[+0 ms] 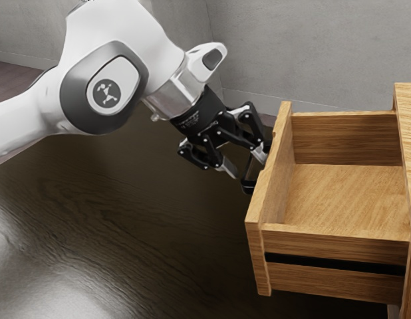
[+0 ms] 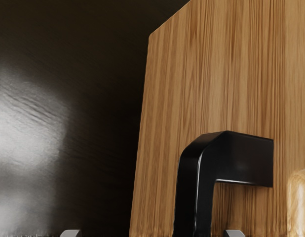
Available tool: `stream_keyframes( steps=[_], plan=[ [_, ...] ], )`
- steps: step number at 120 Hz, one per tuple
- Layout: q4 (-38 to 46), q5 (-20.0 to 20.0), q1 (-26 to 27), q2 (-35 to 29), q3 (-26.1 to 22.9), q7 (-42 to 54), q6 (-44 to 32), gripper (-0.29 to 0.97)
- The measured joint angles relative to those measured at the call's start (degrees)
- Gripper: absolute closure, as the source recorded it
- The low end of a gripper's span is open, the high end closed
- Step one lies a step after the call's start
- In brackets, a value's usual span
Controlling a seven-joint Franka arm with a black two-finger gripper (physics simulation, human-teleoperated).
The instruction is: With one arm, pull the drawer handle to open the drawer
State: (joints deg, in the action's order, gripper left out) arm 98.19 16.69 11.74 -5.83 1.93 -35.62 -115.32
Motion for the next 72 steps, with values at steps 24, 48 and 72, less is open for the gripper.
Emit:
stream_keyframes(
  steps=[24,48,72],
  plan=[
    [1.8,-0.1,-0.6,-1.4,0.7,0.0,-0.3,0.35],
    [3.3,0.0,-0.9,-2.9,1.2,0.0,-0.5,0.35],
    [4.9,-0.1,-0.8,-4.1,1.9,0.0,-1.0,0.35]
  ],
)
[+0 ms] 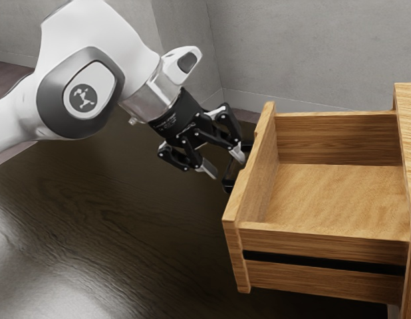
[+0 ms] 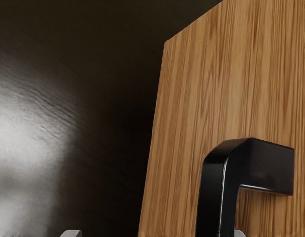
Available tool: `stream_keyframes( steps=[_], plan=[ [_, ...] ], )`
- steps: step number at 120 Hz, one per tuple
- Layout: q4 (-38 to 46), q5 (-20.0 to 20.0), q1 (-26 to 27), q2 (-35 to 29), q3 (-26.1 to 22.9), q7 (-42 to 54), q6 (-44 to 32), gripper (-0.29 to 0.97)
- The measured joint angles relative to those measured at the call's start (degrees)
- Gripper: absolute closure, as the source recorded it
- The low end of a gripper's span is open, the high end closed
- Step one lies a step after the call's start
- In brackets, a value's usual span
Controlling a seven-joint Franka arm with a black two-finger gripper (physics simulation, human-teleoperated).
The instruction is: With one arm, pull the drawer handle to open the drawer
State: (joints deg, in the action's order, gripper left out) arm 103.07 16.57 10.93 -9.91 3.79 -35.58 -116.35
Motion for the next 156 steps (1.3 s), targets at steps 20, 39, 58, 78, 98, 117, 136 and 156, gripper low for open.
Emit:
stream_keyframes(
  steps=[20,39,58,78,98,117,136,156],
  plan=[
    [1.0,-0.1,0.0,-0.9,0.8,0.1,-0.2,0.35],
    [1.8,-0.6,0.0,-2.0,1.4,0.6,0.1,0.35],
    [2.8,-0.9,0.0,-2.9,1.8,1.0,0.1,0.36],
    [3.6,-1.1,0.0,-3.6,2.5,1.4,0.1,0.36],
    [3.7,-1.2,0.0,-3.7,3.0,1.6,0.1,0.37],
    [3.7,-1.2,0.0,-4.1,3.1,1.9,0.1,0.37],
    [3.9,-1.2,0.0,-5.0,3.1,2.0,0.1,0.36],
    [4.8,-1.2,0.0,-7.6,3.1,2.2,0.4,0.35]
  ],
)
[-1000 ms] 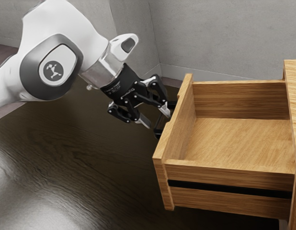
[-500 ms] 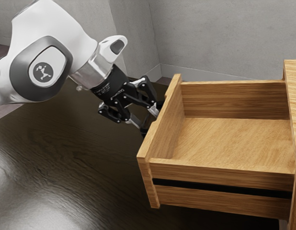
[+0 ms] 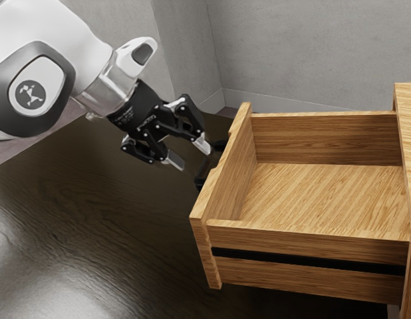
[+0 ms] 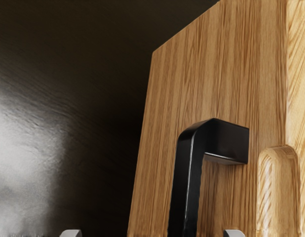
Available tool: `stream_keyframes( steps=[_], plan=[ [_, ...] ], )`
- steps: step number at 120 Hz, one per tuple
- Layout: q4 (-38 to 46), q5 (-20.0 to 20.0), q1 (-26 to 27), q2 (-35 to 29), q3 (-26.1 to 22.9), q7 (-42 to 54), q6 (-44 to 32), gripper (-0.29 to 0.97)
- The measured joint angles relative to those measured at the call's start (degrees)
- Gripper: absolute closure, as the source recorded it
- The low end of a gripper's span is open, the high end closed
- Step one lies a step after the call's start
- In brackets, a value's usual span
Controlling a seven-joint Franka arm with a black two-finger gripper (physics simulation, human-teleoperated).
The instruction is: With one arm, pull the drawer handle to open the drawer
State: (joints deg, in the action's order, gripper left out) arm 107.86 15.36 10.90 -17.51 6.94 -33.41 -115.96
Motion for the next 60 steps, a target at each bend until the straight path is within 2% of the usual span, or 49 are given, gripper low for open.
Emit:
stream_keyframes(
  steps=[18,30,47,60],
  plan=[
    [-1.4,-0.7,0.0,-0.9,0.1,0.1,1.9,0.21],
    [-5.7,-2.9,0.0,0.0,0.2,0.1,5.5,0.13],
    [-20.7,-7.2,0.5,9.0,-0.2,0.0,14.7,0.07],
    [-27.1,-9.3,0.6,12.9,-1.2,0.0,20.8,0.04]
  ],
)
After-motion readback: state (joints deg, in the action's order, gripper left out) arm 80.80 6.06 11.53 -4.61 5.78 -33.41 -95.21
